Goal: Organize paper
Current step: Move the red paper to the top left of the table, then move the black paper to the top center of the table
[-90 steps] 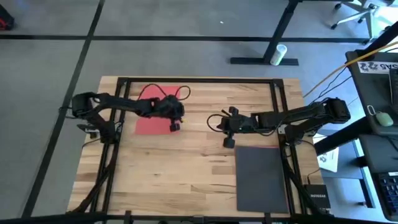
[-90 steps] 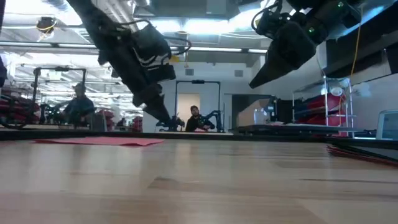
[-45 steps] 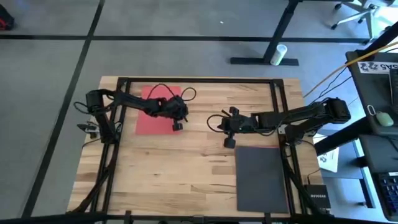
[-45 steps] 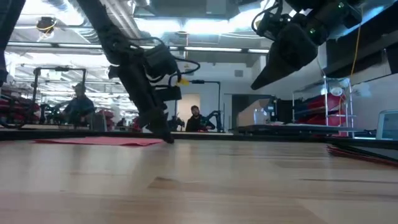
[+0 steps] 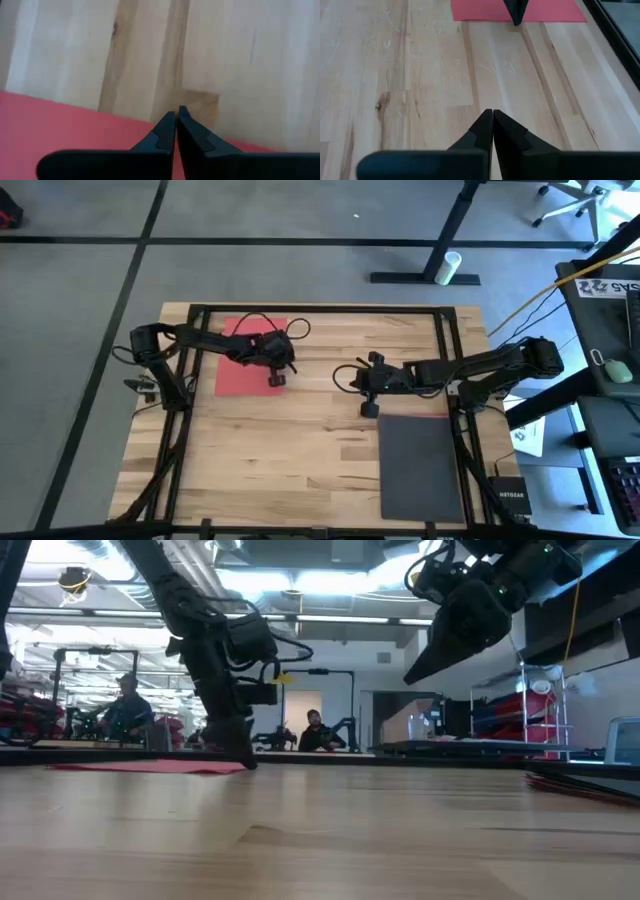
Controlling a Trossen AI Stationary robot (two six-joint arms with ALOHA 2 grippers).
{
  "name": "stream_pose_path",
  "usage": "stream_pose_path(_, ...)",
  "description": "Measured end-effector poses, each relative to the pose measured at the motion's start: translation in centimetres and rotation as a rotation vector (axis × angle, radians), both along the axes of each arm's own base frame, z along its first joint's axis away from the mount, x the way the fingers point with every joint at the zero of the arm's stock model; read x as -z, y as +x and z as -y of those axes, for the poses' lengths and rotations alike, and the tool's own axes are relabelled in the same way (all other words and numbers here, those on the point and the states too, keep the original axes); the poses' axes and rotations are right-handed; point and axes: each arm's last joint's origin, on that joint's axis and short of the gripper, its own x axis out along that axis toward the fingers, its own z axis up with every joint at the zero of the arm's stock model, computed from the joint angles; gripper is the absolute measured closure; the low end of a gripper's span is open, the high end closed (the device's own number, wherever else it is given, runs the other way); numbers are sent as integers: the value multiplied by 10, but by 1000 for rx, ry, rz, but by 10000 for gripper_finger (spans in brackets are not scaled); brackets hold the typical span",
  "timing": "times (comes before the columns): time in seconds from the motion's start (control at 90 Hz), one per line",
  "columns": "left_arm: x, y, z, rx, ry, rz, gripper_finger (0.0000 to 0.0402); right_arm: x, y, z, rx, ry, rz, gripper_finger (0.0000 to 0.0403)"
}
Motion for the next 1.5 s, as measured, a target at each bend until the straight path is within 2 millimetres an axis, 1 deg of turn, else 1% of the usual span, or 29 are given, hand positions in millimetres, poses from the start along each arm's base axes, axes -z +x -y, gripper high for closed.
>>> stream_pose_path(0.622,3,-14,-13,-47,2,-90,402,0,0,0,2,2,-3,403)
stream_pose_path(0.944,4,-21,-24,-83,0,-104,402,0,0,0,3,3,-4,403)
stream_pose_path(1.056,4,-22,-24,-85,0,-112,402,1,-1,0,12,12,-10,403)
stream_pose_path(1.156,3,-21,-21,-78,4,-122,402,1,-1,0,13,12,-16,403)
stream_pose_path(1.233,-2,-20,-16,-68,16,-115,402,1,-1,0,13,12,-17,403)
stream_pose_path(1.456,-26,-17,17,31,-33,-53,402,1,-1,0,13,13,-17,403)
stream_pose_path(1.5,-27,-17,24,45,-45,-63,402,1,-1,0,13,13,-15,403)
